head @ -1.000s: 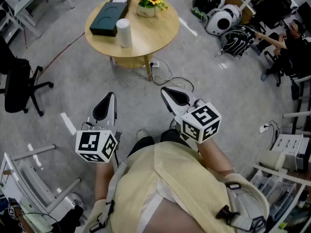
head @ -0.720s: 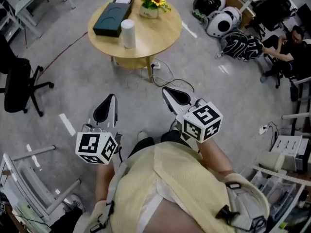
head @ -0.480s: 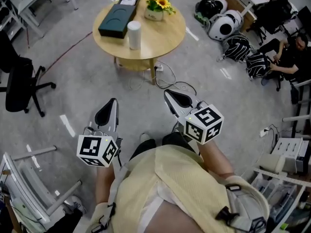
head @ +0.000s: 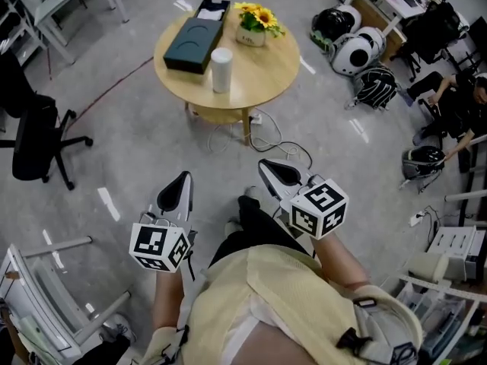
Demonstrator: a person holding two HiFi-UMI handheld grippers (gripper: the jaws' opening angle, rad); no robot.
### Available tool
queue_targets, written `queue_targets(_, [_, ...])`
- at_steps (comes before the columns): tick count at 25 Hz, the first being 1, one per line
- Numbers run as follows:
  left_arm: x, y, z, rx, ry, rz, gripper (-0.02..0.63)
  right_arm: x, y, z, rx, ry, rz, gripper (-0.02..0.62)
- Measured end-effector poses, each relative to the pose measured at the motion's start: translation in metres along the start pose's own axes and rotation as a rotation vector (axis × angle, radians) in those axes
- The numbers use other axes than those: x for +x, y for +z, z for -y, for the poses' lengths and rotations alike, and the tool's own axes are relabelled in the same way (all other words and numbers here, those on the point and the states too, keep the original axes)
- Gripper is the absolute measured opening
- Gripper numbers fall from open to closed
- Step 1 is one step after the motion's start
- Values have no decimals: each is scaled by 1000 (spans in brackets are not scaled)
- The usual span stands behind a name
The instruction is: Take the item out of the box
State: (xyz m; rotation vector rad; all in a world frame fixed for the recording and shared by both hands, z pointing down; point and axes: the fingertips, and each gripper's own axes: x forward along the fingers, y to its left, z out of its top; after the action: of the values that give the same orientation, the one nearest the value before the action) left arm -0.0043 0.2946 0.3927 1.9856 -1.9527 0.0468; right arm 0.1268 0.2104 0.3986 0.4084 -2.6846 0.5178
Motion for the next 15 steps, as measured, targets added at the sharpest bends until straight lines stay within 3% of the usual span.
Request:
queue_targets(8, [35,10,-26,-20,14,-31,6,52,29,20,-17,83,-16,3])
queue_targets(15, [100,35,-40,54,26,-79,6,85,57,61,-14,111,-29,3])
